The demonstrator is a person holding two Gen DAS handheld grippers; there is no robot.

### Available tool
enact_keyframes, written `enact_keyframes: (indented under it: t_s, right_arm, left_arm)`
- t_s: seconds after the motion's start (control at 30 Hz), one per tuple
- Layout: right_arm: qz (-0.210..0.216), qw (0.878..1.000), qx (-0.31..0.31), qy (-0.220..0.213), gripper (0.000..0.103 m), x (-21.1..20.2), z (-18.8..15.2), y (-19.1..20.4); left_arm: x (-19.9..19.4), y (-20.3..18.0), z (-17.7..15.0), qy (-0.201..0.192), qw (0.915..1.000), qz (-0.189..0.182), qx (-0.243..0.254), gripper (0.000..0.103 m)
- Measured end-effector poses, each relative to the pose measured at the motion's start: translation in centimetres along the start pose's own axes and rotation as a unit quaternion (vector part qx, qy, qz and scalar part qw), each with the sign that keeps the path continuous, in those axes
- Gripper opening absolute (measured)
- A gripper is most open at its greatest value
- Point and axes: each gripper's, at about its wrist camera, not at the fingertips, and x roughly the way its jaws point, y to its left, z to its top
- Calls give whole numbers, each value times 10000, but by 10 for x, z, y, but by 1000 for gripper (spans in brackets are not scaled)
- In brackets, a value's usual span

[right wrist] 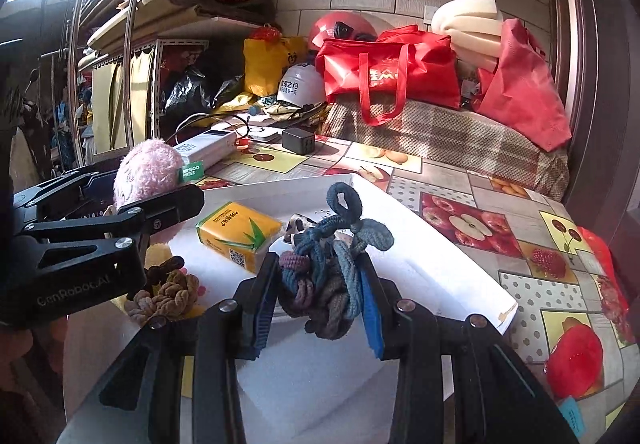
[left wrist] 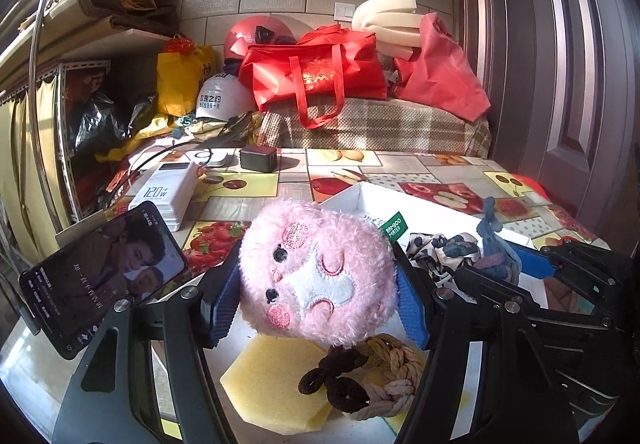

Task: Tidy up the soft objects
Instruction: 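Lower both held toys into the tray and open both tools, then move both tools back toward the blue tissue pack and red plush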

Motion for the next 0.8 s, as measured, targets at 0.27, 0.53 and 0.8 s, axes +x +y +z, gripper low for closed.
enact_keyframes:
  t_s: [0.27, 0.53, 0.8]
  right_arm:
    - [68, 9993, 96, -364, 83, -11, 0, -6]
    - [-103, 9980, 289, -553, 103, -15, -1, -11]
    - [-139, 9978, 327, -555, 103, -16, -2, -11]
  left_arm:
    - [-10, -3, -2, -283, 9988, 394, 0, 99]
    - [-13, 2, -2, -378, 9981, 473, -77, 103]
    - [-15, 0, -2, -428, 9979, 490, -32, 103]
